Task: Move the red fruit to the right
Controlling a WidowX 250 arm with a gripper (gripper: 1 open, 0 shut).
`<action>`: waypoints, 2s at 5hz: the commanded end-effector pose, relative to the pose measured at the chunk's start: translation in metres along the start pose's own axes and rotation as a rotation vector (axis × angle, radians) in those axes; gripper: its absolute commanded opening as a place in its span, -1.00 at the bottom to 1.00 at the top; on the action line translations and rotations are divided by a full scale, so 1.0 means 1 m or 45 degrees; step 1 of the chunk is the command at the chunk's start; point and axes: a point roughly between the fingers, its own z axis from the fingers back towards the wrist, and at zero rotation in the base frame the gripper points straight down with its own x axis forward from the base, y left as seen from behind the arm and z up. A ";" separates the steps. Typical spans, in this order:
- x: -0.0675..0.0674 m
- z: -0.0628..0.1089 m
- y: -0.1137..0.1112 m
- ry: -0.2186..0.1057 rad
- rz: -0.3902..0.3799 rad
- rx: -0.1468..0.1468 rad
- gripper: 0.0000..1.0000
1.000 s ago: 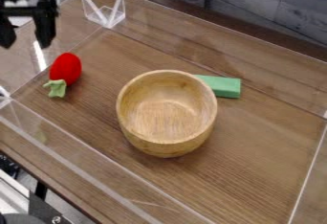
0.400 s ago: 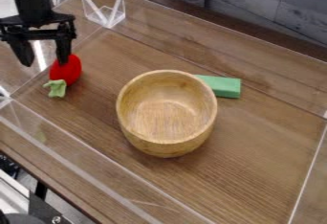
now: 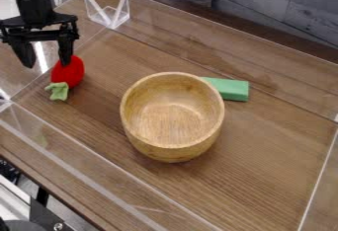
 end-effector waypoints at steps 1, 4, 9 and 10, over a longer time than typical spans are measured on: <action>0.005 0.019 0.000 -0.086 -0.058 0.007 1.00; 0.008 0.021 -0.006 -0.147 -0.247 0.031 1.00; -0.001 0.017 -0.011 -0.130 -0.232 0.050 1.00; 0.000 0.006 -0.015 -0.117 -0.237 0.054 1.00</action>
